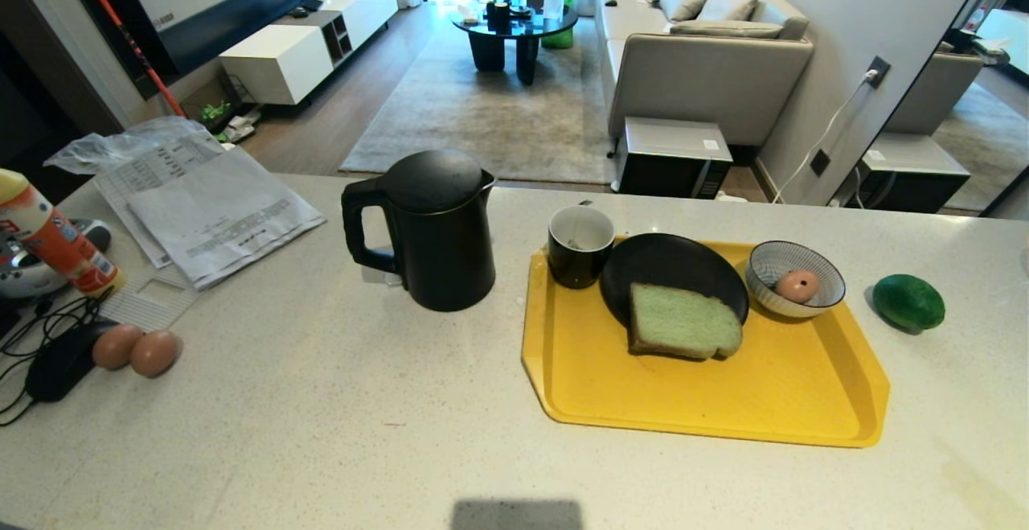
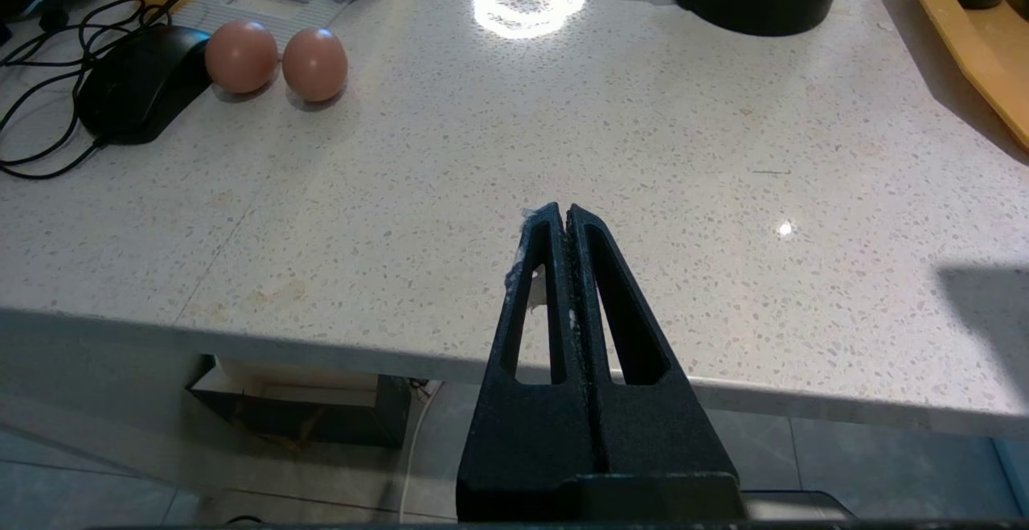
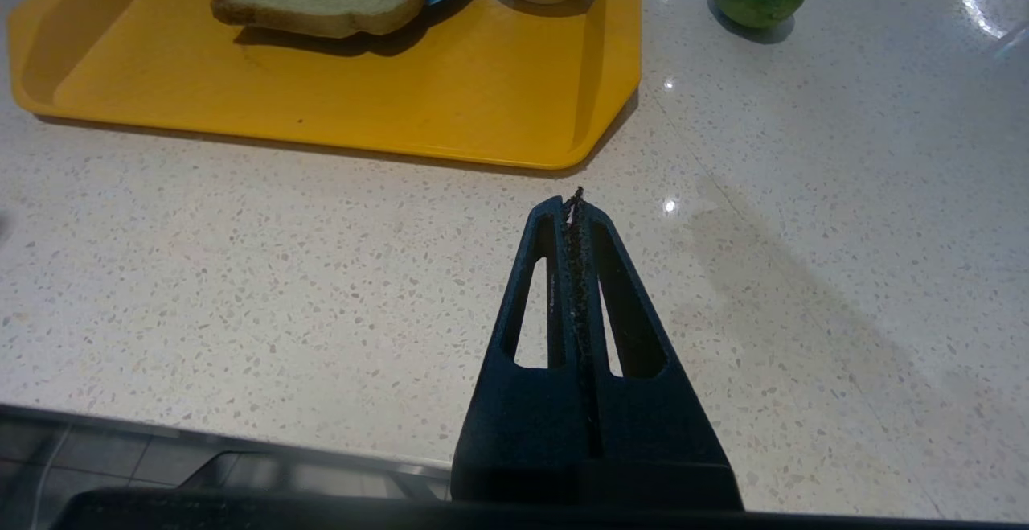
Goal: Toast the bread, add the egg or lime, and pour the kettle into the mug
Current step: Pick up the bread slice
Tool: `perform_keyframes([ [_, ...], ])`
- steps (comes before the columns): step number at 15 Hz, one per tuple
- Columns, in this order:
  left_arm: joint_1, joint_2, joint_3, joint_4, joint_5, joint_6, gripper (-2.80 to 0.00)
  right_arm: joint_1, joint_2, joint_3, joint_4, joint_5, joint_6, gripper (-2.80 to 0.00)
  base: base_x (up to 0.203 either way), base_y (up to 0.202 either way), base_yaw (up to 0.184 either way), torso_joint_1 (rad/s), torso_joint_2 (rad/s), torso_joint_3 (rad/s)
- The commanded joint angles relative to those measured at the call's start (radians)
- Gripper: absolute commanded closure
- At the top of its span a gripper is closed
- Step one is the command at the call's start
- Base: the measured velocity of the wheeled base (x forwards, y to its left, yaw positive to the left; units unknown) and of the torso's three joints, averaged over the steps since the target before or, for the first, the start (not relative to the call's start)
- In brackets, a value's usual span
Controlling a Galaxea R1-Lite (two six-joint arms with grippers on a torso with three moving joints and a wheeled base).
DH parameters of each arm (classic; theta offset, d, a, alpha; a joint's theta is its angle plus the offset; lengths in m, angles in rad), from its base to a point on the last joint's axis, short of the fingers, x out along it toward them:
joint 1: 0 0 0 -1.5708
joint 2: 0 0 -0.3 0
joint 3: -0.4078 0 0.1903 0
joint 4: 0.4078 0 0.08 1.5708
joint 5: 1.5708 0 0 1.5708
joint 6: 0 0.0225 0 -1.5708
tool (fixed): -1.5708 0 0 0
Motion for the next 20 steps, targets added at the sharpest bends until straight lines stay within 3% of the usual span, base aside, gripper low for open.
perform_keyframes([
  [1,0.000,-0.002,0.015,-0.001,0.000,0.000,0.00,-0.001,0.000,0.002,0.000,0.000,0.000,0.00,0.000,0.000,0.000,0.000,0.00,0.000],
  [18,0.001,-0.002,0.015,-0.001,0.000,0.000,0.00,0.001,0.000,0.001,-0.005,0.003,-0.004,0.00,0.000,0.000,0.000,0.000,0.00,0.000],
  [20,0.001,-0.002,0.015,-0.001,0.000,0.000,0.00,0.000,0.000,-0.061,0.007,0.010,0.015,0.00,0.000,0.000,0.000,0.000,0.00,0.000],
])
